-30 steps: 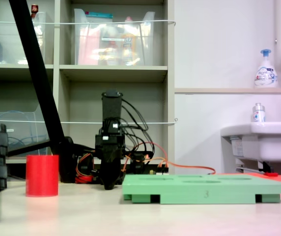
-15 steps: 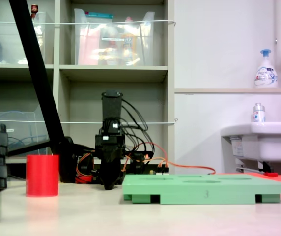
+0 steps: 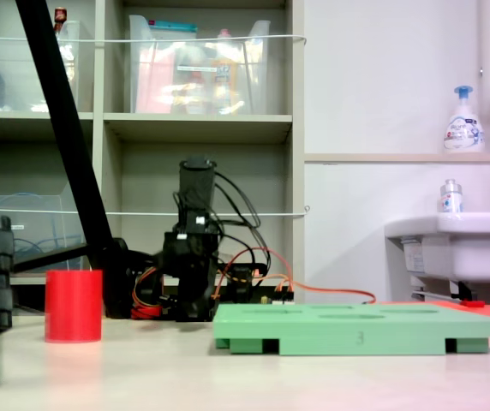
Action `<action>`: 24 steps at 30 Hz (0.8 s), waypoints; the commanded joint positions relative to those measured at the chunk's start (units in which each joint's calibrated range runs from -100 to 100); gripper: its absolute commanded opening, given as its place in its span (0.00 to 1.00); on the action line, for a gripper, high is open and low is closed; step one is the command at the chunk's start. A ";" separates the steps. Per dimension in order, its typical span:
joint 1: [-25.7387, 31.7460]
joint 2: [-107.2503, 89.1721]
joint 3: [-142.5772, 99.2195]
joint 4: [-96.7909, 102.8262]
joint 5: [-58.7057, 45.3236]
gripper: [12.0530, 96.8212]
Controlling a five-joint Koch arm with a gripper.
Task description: Put the cylinder block into the corresponding hole
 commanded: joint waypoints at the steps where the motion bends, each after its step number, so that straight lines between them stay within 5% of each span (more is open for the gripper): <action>1: -1.17 -0.55 -0.98 15.83 9.77 0.45; 7: -2.49 -0.55 -0.98 19.97 22.81 0.48; 16: -5.76 -0.55 0.62 19.87 27.16 0.48; 21: -6.59 25.15 4.50 40.58 27.16 0.80; 24: -7.23 44.29 6.70 54.15 27.16 0.88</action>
